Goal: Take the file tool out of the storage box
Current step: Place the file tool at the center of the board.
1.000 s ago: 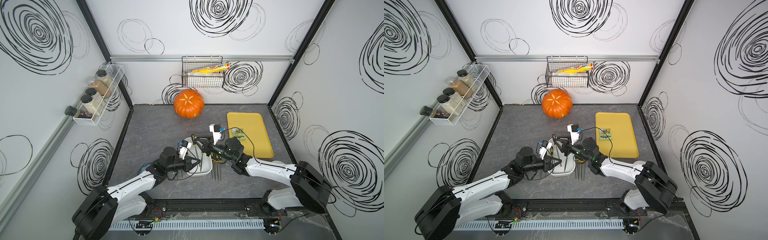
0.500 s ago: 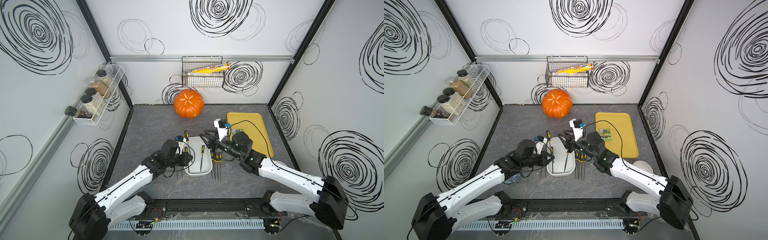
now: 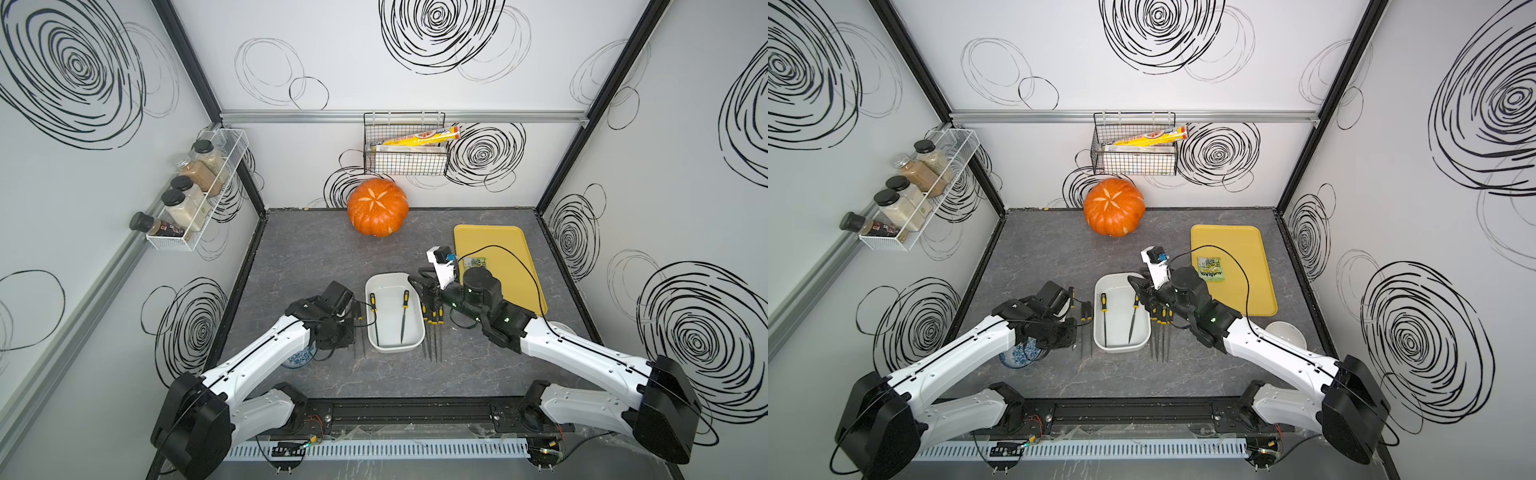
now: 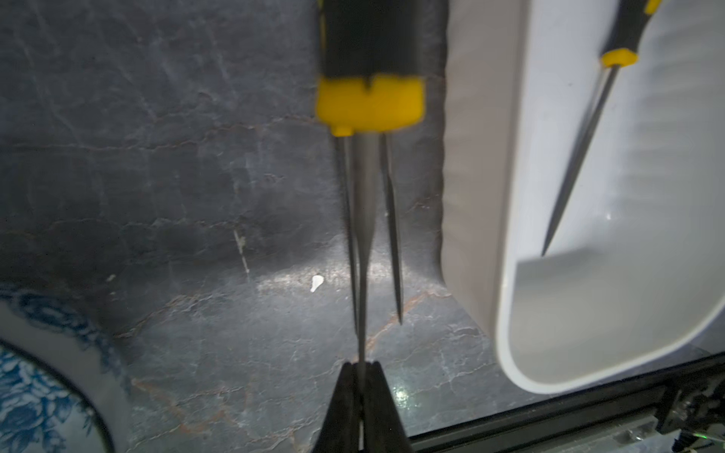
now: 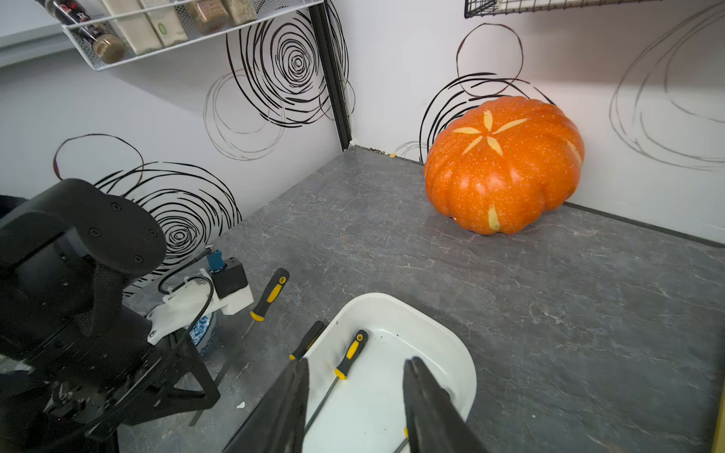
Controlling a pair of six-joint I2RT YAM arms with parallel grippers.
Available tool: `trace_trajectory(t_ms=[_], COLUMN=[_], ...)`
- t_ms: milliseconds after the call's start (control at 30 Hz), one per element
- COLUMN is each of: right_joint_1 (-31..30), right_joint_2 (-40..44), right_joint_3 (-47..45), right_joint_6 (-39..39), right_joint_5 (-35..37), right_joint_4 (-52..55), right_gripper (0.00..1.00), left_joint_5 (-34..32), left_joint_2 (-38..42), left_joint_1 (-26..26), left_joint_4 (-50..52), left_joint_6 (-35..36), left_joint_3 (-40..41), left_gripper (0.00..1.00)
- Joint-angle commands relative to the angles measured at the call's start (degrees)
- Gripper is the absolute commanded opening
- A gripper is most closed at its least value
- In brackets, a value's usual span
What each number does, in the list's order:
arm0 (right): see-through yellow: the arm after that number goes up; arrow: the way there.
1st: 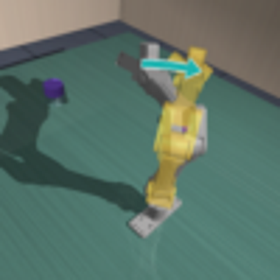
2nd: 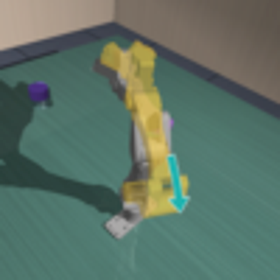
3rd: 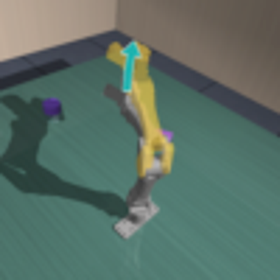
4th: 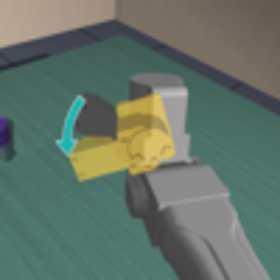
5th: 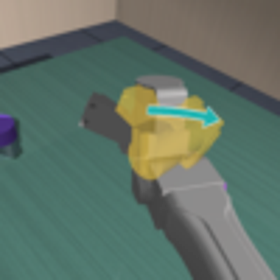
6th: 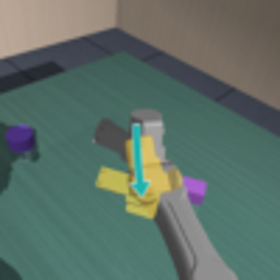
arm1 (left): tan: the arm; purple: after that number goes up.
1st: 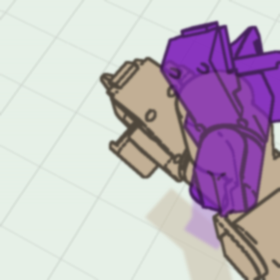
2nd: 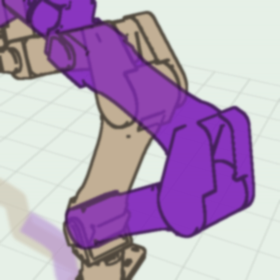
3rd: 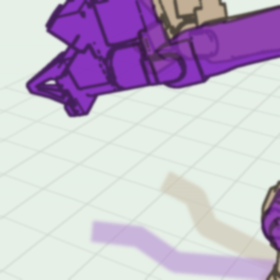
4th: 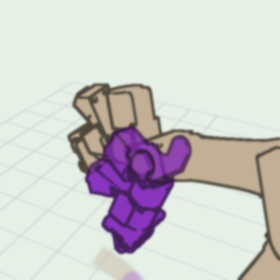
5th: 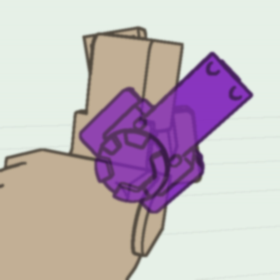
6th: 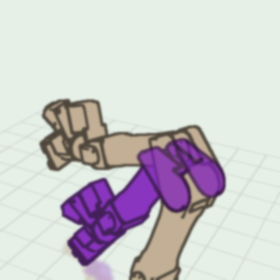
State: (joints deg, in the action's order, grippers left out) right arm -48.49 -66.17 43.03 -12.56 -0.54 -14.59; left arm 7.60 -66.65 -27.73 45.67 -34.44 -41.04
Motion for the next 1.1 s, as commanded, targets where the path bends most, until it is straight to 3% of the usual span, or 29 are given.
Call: trace_trajectory(t_ms=[0,400,1067], right_joint_1=[0.33,0.40,0.40], right_joint_2=[-0.39,-1.58,-6.02], right_joint_3=[-0.03,0.12,1.53], right_joint_6=[1.31,1.17,1.66], right_joint_5=[1.07,0.64,0.01], right_joint_4=[0.79,0.94,1.49], right_gripper=[0.44,0.45,0.45], left_joint_5=[-1.70,3.13,5.94], left_joint_2=[-3.78,-17.06,-25.02], left_joint_1=[2.47,5.23,5.20], left_joint_4=[3.40,2.23,-0.16], left_joint_6=[2.66,8.71,10.39], left_joint_3=[0.46,-0.96,-3.50], left_gripper=[0.00,0.00,0.02])
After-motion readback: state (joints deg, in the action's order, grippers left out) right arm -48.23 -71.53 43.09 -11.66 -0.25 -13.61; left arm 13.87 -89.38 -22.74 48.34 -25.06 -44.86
